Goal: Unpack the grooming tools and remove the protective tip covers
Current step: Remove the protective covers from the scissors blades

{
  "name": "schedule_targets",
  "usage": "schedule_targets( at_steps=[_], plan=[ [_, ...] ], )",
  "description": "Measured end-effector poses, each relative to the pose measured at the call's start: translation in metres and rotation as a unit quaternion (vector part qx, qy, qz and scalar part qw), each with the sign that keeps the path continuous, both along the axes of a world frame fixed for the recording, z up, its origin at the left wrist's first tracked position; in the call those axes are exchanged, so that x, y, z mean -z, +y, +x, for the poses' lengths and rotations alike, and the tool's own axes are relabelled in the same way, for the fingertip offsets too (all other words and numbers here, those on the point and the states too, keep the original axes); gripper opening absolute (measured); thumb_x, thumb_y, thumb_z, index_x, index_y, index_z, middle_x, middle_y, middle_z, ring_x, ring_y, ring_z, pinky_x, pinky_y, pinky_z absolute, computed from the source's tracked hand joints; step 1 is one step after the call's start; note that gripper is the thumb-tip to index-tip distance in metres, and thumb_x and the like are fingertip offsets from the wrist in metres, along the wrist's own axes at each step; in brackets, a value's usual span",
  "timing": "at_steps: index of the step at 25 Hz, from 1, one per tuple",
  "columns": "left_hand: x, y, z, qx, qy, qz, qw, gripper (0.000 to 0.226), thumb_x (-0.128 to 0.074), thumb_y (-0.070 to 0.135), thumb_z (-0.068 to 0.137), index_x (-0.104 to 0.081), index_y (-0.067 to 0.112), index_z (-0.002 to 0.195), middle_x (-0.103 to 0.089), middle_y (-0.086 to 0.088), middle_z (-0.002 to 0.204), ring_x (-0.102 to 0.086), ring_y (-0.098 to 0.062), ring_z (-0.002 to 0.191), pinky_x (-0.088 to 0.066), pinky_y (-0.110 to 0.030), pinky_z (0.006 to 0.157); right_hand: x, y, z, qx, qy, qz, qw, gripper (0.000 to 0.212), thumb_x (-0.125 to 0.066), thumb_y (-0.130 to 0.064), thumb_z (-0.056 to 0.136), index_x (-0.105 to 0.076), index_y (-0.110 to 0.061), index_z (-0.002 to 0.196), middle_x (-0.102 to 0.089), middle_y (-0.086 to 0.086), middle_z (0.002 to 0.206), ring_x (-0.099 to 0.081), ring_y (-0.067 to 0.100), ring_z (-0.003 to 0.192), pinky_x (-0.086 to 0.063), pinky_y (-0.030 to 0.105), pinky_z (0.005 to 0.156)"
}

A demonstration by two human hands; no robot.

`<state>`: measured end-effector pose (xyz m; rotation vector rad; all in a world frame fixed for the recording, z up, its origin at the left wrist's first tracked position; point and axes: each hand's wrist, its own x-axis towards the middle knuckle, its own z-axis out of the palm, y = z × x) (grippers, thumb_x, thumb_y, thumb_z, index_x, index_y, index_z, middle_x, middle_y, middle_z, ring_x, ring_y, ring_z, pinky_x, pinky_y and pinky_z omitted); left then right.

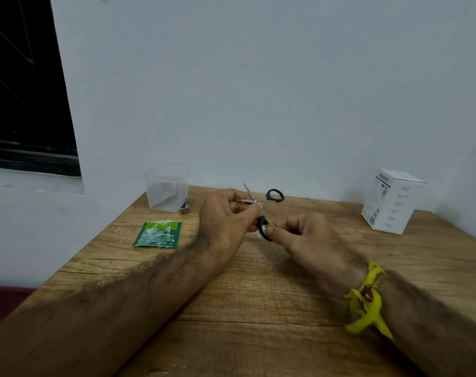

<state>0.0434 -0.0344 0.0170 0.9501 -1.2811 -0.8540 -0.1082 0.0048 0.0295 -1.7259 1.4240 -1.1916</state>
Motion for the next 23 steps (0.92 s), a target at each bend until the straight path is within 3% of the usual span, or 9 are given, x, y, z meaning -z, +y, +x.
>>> schedule_targets(
  at_steps=[3, 5, 8, 13, 14, 17, 18, 23],
  plan=[
    [0.001, -0.001, 0.001, 0.002, -0.029, -0.014, 0.999, 0.005, -0.074, 0.003, 0.086, -0.069, 0.005, 0.086, -0.074, -0.012, 0.068, -0.075, -0.023, 0.061, -0.059, -0.027, 0.055, -0.006, 0.000, -0.009, -0.079, 0.104, -0.018, 0.991, 0.017, -0.069, -0.022, 0.092, -0.078, -0.013, 0.081, -0.065, 0.003, 0.065, -0.051, 0.005, 0.059, -0.040, 0.022, 0.056],
    [0.001, 0.000, 0.001, 0.014, -0.040, -0.021, 0.999, 0.004, -0.074, 0.003, 0.086, -0.070, 0.005, 0.086, -0.074, -0.012, 0.068, -0.073, -0.020, 0.059, -0.058, -0.024, 0.053, -0.013, 0.002, -0.016, -0.131, 0.215, -0.067, 0.966, 0.015, -0.067, -0.021, 0.094, -0.076, -0.015, 0.083, -0.065, 0.002, 0.068, -0.050, 0.005, 0.060, -0.040, 0.024, 0.057],
    [0.002, -0.003, 0.001, 0.049, -0.056, -0.032, 0.997, 0.005, -0.074, 0.002, 0.085, -0.071, 0.005, 0.088, -0.074, -0.013, 0.070, -0.074, -0.021, 0.061, -0.058, -0.024, 0.055, -0.020, 0.000, -0.024, -0.147, 0.299, -0.138, 0.933, 0.009, -0.068, -0.018, 0.093, -0.075, -0.017, 0.086, -0.064, -0.007, 0.077, -0.054, 0.003, 0.068, -0.040, 0.017, 0.061],
    [0.003, -0.008, 0.006, 0.069, -0.074, -0.014, 0.995, 0.008, -0.073, 0.000, 0.084, -0.073, 0.003, 0.091, -0.075, -0.014, 0.072, -0.072, -0.012, 0.060, -0.055, -0.019, 0.055, -0.017, 0.000, -0.025, -0.148, 0.515, -0.208, 0.818, 0.014, -0.057, -0.035, 0.097, -0.070, -0.033, 0.101, -0.060, -0.013, 0.095, -0.055, 0.010, 0.086, -0.044, 0.033, 0.068],
    [0.004, -0.009, 0.006, 0.072, -0.060, -0.007, 0.996, 0.008, -0.073, 0.000, 0.084, -0.073, 0.003, 0.091, -0.075, -0.016, 0.073, -0.072, -0.013, 0.059, -0.055, -0.020, 0.055, -0.015, 0.000, -0.024, -0.135, 0.514, -0.231, 0.815, 0.016, -0.054, -0.036, 0.097, -0.069, -0.032, 0.101, -0.059, -0.012, 0.094, -0.056, 0.011, 0.085, -0.043, 0.033, 0.067],
    [0.005, -0.012, 0.008, 0.077, -0.038, 0.004, 0.996, 0.007, -0.075, 0.000, 0.082, -0.073, 0.001, 0.090, -0.075, -0.017, 0.072, -0.072, -0.017, 0.058, -0.056, -0.024, 0.055, -0.016, 0.000, -0.025, -0.104, 0.378, -0.299, 0.870, 0.011, -0.058, -0.028, 0.096, -0.069, -0.023, 0.096, -0.056, -0.011, 0.084, -0.051, 0.006, 0.074, -0.046, 0.033, 0.063],
    [0.006, -0.013, 0.008, 0.078, -0.035, 0.004, 0.996, 0.007, -0.075, 0.000, 0.082, -0.074, 0.001, 0.088, -0.075, -0.015, 0.071, -0.071, -0.017, 0.057, -0.056, -0.024, 0.054, -0.016, 0.000, -0.025, -0.093, 0.352, -0.324, 0.873, 0.009, -0.061, -0.024, 0.095, -0.069, -0.021, 0.096, -0.057, -0.009, 0.084, -0.051, 0.006, 0.073, -0.046, 0.032, 0.062],
    [0.008, -0.017, 0.007, 0.105, -0.028, 0.026, 0.994, 0.008, -0.073, -0.003, 0.077, -0.076, 0.005, 0.079, -0.076, -0.015, 0.071, -0.070, -0.019, 0.058, -0.057, -0.027, 0.053, -0.009, 0.002, -0.021, -0.108, 0.497, -0.382, 0.772, 0.009, -0.069, -0.021, 0.091, -0.073, -0.016, 0.097, -0.068, 0.001, 0.095, -0.065, 0.024, 0.074, -0.051, 0.037, 0.055]
  ],
)
